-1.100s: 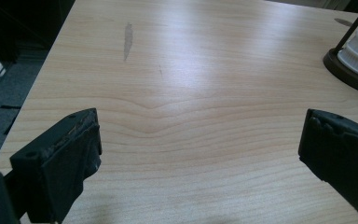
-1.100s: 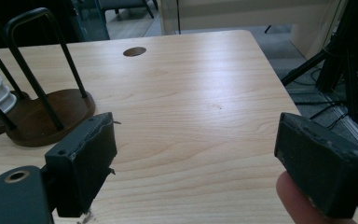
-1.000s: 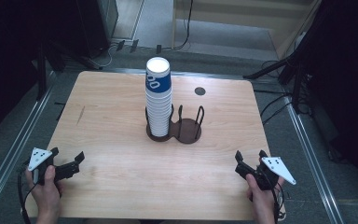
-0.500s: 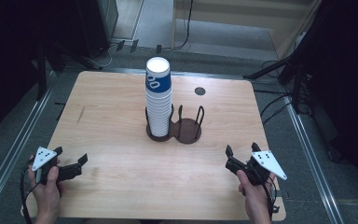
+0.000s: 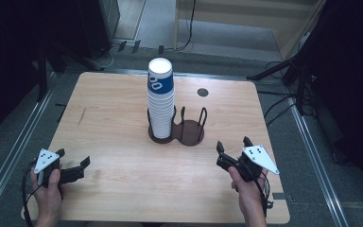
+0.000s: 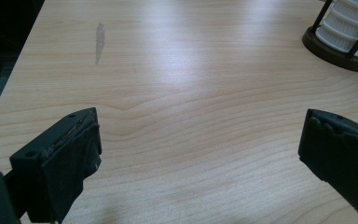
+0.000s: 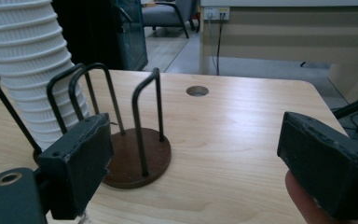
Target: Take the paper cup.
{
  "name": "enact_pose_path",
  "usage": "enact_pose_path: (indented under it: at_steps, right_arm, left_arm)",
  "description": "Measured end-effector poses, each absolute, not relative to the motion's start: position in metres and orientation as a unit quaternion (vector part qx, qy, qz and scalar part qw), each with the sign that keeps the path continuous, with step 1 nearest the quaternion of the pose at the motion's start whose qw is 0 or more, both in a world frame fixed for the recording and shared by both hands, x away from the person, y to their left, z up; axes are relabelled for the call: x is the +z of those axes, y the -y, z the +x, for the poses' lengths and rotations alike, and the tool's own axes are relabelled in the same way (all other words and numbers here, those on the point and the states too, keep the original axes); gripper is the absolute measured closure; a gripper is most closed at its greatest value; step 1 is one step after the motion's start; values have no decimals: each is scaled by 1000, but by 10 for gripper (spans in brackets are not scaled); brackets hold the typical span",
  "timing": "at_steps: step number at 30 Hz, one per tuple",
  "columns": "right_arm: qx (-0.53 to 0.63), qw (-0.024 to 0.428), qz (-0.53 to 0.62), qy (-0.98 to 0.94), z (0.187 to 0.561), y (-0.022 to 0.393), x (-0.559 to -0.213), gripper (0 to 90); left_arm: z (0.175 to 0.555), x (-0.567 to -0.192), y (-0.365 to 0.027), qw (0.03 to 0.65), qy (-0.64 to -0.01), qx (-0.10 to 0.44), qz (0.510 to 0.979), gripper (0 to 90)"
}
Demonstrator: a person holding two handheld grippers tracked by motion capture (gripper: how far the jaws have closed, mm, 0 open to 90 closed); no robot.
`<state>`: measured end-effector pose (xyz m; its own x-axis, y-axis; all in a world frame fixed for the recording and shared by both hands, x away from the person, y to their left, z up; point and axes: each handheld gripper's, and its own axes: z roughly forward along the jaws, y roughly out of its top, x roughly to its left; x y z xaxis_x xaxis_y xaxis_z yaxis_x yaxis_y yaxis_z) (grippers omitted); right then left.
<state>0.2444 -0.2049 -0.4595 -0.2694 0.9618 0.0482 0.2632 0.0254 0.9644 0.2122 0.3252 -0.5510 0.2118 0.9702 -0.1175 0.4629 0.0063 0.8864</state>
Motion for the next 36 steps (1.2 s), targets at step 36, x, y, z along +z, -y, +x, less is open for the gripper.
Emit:
enact_pose_path:
  at_steps: [36]
  right_arm:
    - [519,328,449,-650,268,133,-426,129]
  left_arm:
    - [214,-551,-326,442,-563,281,639,1]
